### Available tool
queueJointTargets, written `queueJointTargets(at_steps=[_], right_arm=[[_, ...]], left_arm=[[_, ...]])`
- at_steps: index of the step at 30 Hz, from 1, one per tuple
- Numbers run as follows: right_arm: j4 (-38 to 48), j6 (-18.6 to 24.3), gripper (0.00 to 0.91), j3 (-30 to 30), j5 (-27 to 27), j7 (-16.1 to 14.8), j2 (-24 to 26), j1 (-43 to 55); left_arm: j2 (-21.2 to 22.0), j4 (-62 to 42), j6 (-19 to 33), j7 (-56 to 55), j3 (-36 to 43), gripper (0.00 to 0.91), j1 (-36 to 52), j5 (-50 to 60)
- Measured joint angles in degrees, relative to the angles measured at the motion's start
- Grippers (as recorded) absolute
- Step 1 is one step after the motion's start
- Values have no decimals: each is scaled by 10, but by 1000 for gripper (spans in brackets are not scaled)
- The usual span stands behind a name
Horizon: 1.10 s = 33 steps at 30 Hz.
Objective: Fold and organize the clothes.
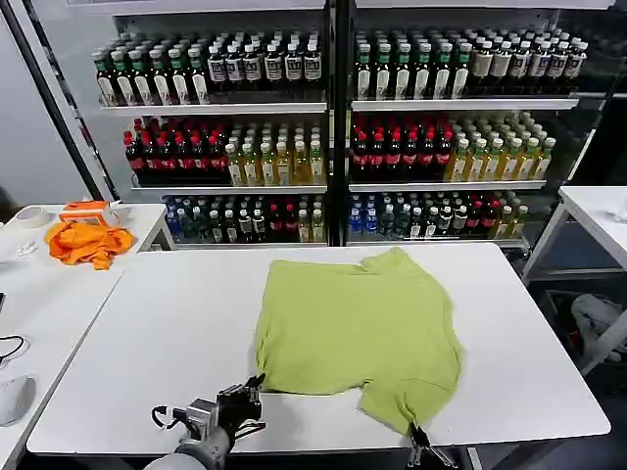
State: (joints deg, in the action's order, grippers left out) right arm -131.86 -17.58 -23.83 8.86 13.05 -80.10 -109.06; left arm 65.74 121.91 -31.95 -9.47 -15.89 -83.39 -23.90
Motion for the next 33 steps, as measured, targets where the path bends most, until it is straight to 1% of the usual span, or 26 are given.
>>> queueJointTargets(at_steps=[6,13,18,26,33], right_arm=[[-41,-1,0,-36,14,-2,18,1],[-49,-5,0,-71,41,0,50,31],[-26,-9,0,-77,59,5,80,76],[34,-19,0,-66,87,7,127,164],[88,-28,0,-43,94,6,147,237]], left_arm=[[-2,47,4,0,-15,20,-25,-10],[-11,81,7,0,-24,20,-37,-19],[-12,81,13,0,-19,20,-27,-19],[-7,35,20,0,0,20,22,-19],[-1,-18,24,0,20,20,77,-8]])
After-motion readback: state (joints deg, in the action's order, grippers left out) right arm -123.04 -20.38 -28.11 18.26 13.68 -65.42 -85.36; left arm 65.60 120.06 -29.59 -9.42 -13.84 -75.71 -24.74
